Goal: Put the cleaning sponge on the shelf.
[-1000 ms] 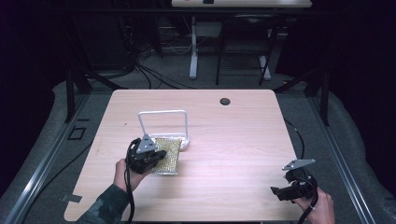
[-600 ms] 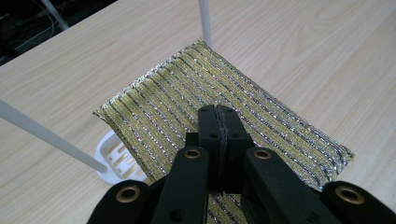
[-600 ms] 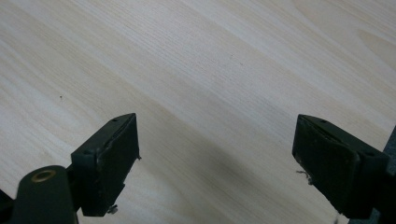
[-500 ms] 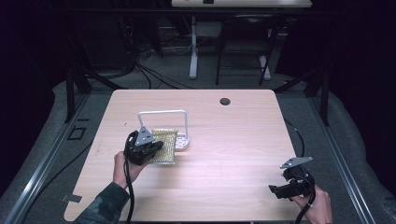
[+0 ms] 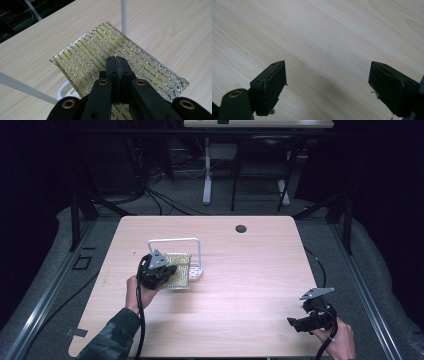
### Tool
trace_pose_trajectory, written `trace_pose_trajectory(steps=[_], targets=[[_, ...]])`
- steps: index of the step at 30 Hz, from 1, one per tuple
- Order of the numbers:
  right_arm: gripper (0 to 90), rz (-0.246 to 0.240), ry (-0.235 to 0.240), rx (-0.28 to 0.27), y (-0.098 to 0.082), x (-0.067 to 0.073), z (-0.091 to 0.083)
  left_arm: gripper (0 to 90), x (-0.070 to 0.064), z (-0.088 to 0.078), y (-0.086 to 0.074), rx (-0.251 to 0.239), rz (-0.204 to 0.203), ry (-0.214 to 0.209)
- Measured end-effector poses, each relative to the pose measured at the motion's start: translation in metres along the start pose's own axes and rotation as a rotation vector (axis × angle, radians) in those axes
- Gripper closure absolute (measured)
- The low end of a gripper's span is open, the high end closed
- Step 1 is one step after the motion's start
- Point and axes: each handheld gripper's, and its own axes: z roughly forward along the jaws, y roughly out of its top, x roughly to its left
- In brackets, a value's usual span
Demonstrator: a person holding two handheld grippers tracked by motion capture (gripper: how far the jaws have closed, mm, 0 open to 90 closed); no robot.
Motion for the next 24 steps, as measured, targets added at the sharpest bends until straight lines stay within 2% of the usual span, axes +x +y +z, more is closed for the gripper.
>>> trace_pose_trajectory(steps=[12,24], targets=[[14.3,-0.003,0.004,-0.006,0.001,0.003,0.000,89.9,0.008,0.018,-0.002,0.002,0.005,0.021],[14.3,-0.003,0.002,-0.001,-0.003,0.003,-0.002,89.9,0.008,0.034,-0.004,0.009,0.011,0.034]])
